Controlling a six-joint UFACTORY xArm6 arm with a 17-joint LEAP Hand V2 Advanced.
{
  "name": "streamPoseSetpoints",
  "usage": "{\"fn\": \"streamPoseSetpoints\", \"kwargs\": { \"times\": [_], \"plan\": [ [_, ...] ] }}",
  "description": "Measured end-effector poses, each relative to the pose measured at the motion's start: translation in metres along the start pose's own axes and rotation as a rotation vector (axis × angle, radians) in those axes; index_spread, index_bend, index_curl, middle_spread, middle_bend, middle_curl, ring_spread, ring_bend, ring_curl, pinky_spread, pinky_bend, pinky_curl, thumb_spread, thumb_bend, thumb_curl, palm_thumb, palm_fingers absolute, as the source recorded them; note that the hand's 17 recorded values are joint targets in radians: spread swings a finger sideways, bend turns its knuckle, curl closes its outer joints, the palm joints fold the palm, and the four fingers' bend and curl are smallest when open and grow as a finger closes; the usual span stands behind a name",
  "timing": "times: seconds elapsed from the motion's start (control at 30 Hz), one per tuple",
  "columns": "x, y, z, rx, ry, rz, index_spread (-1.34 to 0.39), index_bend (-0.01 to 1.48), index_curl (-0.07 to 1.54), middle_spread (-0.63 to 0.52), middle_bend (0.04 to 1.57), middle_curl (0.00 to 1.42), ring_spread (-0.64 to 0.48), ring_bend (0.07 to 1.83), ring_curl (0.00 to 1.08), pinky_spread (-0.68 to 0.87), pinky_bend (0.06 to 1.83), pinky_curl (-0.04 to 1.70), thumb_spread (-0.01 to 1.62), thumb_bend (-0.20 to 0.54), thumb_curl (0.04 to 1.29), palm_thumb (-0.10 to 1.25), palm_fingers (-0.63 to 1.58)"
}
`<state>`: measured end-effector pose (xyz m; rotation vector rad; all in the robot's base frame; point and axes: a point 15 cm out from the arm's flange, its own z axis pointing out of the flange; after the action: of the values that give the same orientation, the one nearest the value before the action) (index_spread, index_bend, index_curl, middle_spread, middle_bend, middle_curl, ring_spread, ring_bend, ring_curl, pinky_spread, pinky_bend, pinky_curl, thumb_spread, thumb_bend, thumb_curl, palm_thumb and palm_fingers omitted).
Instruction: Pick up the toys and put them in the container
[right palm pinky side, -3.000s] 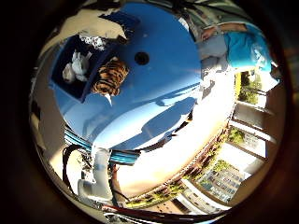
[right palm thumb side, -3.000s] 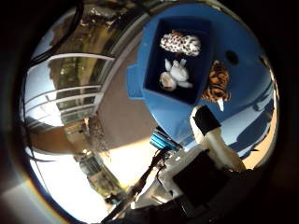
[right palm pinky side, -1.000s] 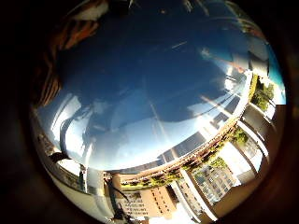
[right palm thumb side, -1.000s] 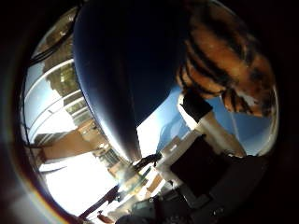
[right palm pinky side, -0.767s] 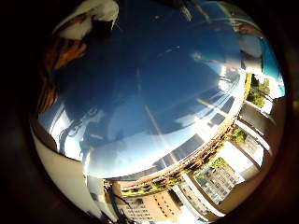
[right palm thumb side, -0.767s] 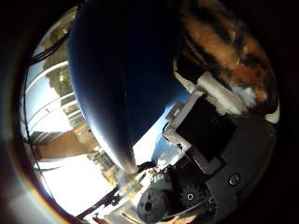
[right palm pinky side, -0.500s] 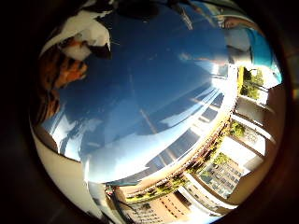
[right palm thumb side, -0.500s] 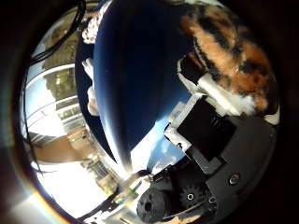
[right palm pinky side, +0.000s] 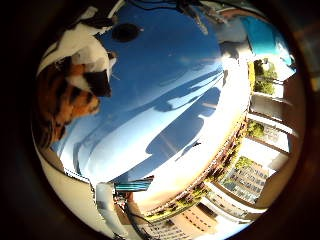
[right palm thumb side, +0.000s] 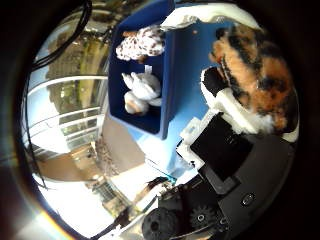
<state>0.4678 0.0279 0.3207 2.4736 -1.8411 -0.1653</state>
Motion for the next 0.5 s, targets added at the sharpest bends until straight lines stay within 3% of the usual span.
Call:
{"fn": "streamPoseSetpoints", "kwargs": {
  "times": [0.33, 0.5],
  "plan": [
    [-0.085, -0.012, -0.11, 0.179, 0.041, -0.136, -0.95, 1.06, -0.02, -0.3, 1.14, 1.21, -0.13, 1.45, 0.87, 0.14, 1.61, 0.78, 1.07, -0.012, 0.81, 1.04, 0.86],
    [-0.132, -0.034, -0.119, 0.261, 0.041, -0.173, -0.97, 1.11, -0.02, -0.3, 1.15, 1.23, -0.13, 1.47, 0.88, 0.13, 1.62, 0.8, 1.07, -0.011, 0.84, 1.04, 0.84]
  ]
}}
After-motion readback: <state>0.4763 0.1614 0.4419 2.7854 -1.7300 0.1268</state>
